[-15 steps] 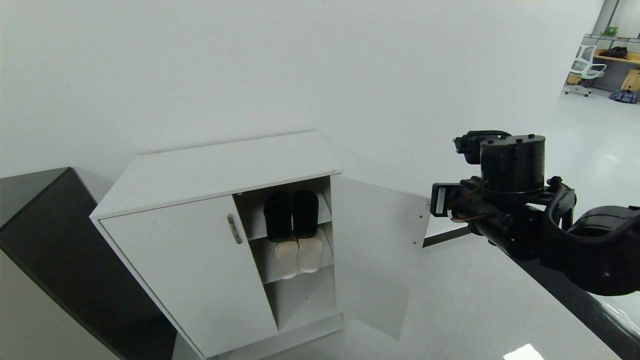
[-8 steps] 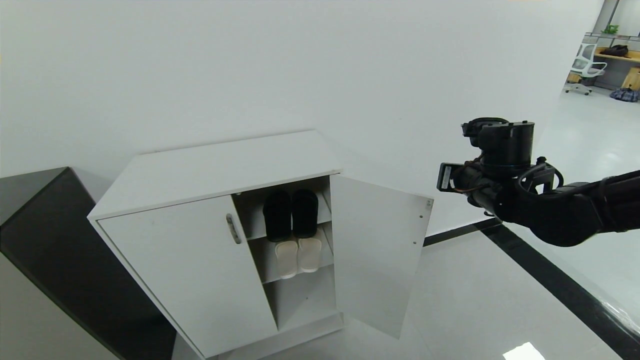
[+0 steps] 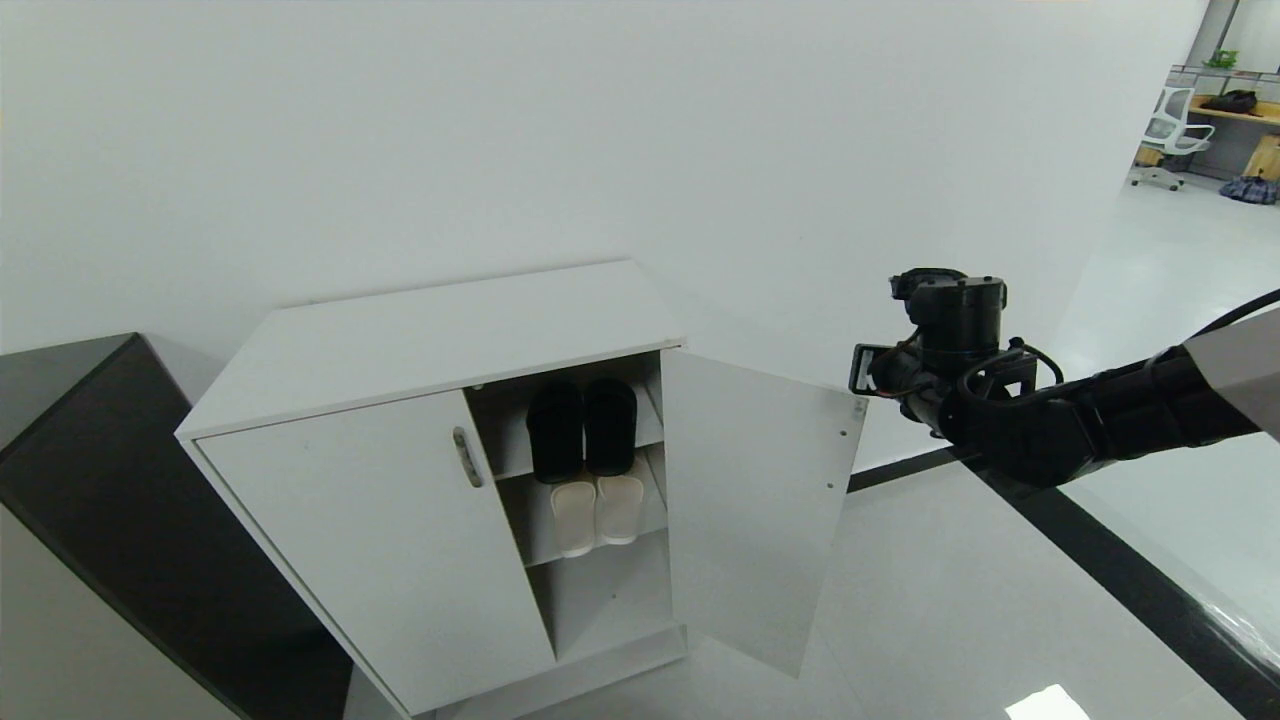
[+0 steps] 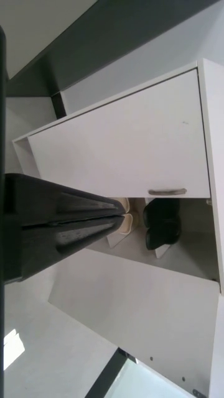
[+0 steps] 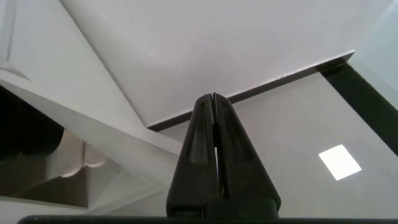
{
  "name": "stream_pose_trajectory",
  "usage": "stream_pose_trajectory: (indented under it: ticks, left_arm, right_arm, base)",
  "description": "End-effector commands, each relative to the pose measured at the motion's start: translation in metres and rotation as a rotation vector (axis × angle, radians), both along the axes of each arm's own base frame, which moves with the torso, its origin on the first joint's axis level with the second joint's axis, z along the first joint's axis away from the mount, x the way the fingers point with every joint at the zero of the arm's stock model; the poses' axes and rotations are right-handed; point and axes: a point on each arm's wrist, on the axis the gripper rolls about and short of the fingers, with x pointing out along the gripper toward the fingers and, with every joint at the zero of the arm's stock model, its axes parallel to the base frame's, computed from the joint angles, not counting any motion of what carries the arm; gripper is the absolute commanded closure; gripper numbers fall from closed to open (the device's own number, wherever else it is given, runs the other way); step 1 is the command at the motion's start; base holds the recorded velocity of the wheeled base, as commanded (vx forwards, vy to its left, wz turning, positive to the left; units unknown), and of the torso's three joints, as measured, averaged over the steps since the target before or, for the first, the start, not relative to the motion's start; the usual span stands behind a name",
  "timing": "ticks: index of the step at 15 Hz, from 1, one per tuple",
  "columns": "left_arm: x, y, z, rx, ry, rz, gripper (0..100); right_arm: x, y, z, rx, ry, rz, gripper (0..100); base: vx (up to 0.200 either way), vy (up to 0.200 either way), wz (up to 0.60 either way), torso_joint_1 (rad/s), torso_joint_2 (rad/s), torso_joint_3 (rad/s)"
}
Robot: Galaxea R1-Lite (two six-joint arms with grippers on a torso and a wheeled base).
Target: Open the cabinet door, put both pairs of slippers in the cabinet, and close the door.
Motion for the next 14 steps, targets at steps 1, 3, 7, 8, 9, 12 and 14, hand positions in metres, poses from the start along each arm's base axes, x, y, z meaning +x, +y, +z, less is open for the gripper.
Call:
stream_pose_trajectory:
  ticks: [1, 3, 7, 8, 9, 12, 14]
  left_arm:
    - [0.000, 0.000, 0.000, 0.000, 0.001, 0.000, 100]
    - [0.000, 0.000, 0.000, 0.000, 0.000, 0.000, 100]
    - [0.000, 0.000, 0.000, 0.000, 0.001, 0.000, 100]
    - [0.000, 0.000, 0.000, 0.000, 0.001, 0.000, 100]
    - [0.000, 0.000, 0.000, 0.000, 0.000, 0.000, 100]
    - [0.000, 0.000, 0.000, 0.000, 0.001, 0.000, 100]
    - [0.000, 0.000, 0.000, 0.000, 0.001, 0.000, 100]
  right_arm:
    - [0.007, 0.004, -0.016, -0.008, 0.031, 0.000, 100]
    - [0.009, 0.004, -0.018, -0.010, 0.036, 0.000, 100]
    - [0.009, 0.010, -0.021, -0.011, 0.041, 0.013, 100]
    - [0.008, 0.012, -0.021, -0.011, 0.041, 0.018, 100]
    - [0.007, 0.014, -0.022, -0.012, 0.044, 0.024, 100]
    - [0.006, 0.017, -0.024, -0.015, 0.050, 0.031, 100]
    - [0.006, 0.018, -0.028, -0.019, 0.059, 0.033, 100]
  base:
    - [0.000, 0.000, 0.00, 0.000, 0.00, 0.000]
    - [0.000, 0.000, 0.00, 0.000, 0.00, 0.000]
    - [0.000, 0.000, 0.00, 0.000, 0.00, 0.000]
    - [0.000, 0.000, 0.00, 0.000, 0.00, 0.000]
    - [0.000, 0.000, 0.00, 0.000, 0.00, 0.000]
    - [0.000, 0.000, 0.00, 0.000, 0.00, 0.000]
    - [0.000, 0.000, 0.00, 0.000, 0.00, 0.000]
